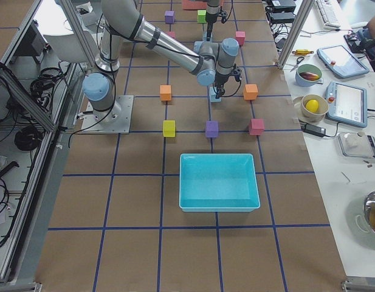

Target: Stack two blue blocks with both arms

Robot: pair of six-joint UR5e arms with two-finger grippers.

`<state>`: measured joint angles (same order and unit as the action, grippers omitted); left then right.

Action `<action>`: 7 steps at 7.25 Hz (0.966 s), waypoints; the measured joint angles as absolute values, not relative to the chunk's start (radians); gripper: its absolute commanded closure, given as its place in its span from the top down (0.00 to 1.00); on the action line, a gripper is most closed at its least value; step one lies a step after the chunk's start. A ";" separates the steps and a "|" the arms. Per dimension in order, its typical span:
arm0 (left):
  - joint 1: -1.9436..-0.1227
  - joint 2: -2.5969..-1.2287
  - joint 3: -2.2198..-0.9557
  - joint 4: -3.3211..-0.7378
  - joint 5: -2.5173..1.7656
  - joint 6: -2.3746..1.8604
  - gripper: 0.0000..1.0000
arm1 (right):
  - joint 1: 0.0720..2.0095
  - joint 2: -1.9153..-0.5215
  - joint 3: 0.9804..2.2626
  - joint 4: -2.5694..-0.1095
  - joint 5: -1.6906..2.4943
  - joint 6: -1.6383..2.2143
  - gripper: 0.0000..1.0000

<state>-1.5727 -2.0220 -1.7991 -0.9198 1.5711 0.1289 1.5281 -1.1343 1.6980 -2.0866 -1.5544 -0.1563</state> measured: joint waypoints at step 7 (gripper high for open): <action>-1.580 -2.018 -1.812 -0.918 1.571 0.027 0.81 | 1.803 -0.924 1.276 -1.918 -1.492 0.289 0.00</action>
<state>-1.5801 -2.0185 -1.8120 -0.9180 1.5707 0.0266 1.8029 -0.9239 1.2756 -1.9175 -1.4923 0.2895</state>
